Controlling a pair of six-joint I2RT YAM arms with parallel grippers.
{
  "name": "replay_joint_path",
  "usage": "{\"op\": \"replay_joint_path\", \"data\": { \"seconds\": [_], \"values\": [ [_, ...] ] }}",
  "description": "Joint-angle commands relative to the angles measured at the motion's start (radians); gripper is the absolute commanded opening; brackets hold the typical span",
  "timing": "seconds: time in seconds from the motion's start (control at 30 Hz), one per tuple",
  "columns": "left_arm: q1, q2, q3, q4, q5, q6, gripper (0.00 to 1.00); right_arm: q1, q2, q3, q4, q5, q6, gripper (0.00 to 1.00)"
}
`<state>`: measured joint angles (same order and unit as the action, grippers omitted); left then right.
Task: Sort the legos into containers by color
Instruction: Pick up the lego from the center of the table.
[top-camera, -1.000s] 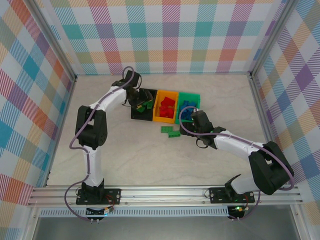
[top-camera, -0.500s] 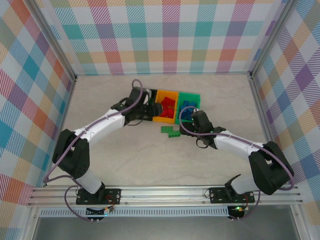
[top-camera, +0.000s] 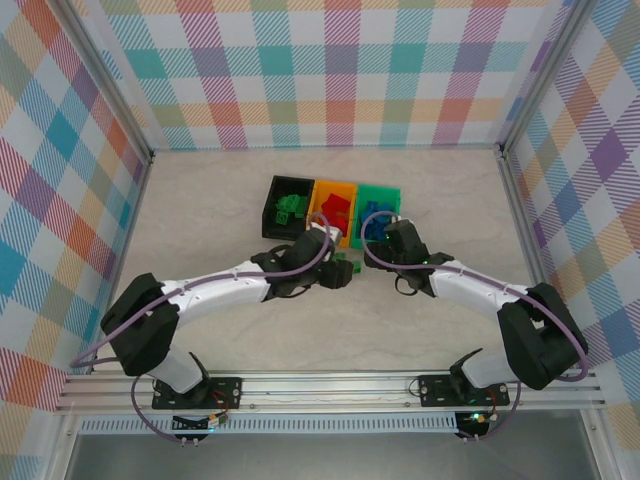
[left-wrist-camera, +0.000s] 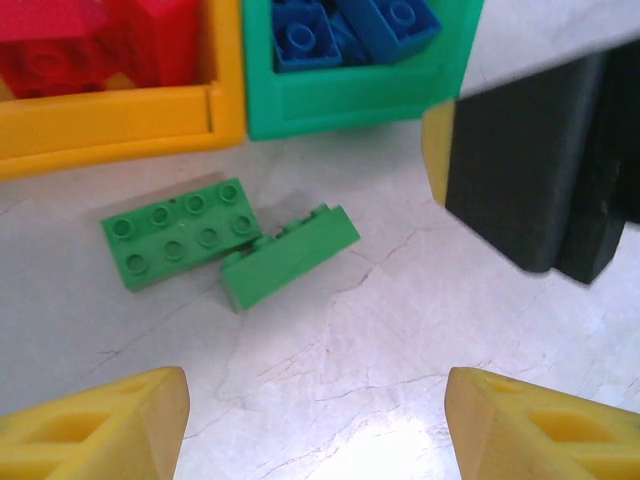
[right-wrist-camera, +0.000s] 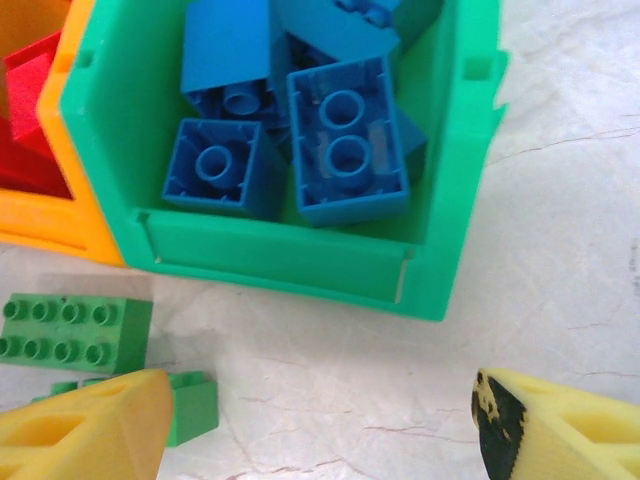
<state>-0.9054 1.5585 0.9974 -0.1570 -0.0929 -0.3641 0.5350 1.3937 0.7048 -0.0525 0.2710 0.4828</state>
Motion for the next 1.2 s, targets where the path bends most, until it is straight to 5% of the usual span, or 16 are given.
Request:
{"op": "replay_joint_path", "data": {
  "seconds": [0.0,0.3,0.7,1.17],
  "values": [
    [-0.024,0.053,0.055,-0.071,-0.067,0.069,0.68,-0.022,-0.026,-0.019,0.012,-0.016,0.01,0.79],
    [-0.024,0.172,0.144,-0.106,0.008,0.156,0.68,-0.068,-0.075,-0.047,0.005,0.014,0.02,0.79],
    [-0.007,0.351,0.407,-0.365,-0.006,0.411,0.67,-0.092,-0.071,-0.051,0.008,-0.027,0.033,0.8],
    [0.045,0.482,0.531,-0.4,-0.002,0.491,0.64,-0.094,-0.053,-0.052,0.025,-0.055,0.044,0.8]
  ]
}}
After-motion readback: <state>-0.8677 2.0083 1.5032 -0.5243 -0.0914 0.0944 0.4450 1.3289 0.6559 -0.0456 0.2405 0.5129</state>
